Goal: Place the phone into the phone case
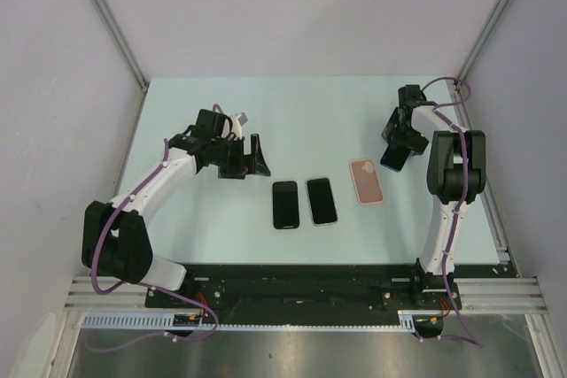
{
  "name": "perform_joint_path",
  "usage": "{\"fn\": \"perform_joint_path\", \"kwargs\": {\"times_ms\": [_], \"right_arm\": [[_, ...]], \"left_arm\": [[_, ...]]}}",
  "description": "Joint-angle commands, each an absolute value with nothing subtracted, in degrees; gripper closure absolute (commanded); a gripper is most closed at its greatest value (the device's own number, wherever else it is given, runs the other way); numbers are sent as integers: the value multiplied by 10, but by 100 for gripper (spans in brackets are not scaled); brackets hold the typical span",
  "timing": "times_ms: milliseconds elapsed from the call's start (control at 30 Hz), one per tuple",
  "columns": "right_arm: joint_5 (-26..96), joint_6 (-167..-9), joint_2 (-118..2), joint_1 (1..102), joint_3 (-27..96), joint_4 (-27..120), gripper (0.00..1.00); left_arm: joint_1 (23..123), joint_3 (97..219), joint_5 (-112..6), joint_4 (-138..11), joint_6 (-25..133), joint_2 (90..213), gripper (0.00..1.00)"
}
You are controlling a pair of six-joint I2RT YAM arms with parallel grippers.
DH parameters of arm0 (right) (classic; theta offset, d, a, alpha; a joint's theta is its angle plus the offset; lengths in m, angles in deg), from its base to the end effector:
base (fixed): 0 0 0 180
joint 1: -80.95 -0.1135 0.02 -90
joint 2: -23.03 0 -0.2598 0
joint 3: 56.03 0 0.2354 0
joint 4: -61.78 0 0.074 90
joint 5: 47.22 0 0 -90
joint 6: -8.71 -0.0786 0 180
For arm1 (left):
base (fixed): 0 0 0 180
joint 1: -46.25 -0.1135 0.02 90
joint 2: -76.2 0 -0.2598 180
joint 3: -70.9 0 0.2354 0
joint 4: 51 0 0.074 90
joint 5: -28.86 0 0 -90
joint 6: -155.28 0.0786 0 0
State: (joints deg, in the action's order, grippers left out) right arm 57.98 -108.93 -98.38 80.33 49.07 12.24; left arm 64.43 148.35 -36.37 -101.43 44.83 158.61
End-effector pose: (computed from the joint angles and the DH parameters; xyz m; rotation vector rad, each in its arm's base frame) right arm 0.4428 -0.0158 0.1324 0.6960 2.5715 -0.2055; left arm 0.2774 -0.1258 0.2310 0.1262 2.6007 -0.8060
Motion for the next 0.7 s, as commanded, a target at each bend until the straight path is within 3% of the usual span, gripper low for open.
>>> {"fn": "perform_joint_path", "kwargs": {"times_ms": [0, 467, 667], "right_arm": [[590, -1095, -999, 805, 506, 125, 8], [507, -1010, -966, 805, 467, 153, 30], [453, -964, -944, 822, 444, 155, 33]], "left_arm": [[640, 1484, -346, -1006, 459, 1572, 4], [640, 1480, -340, -1003, 457, 1573, 5], [640, 1478, -319, -993, 452, 1581, 5]]}}
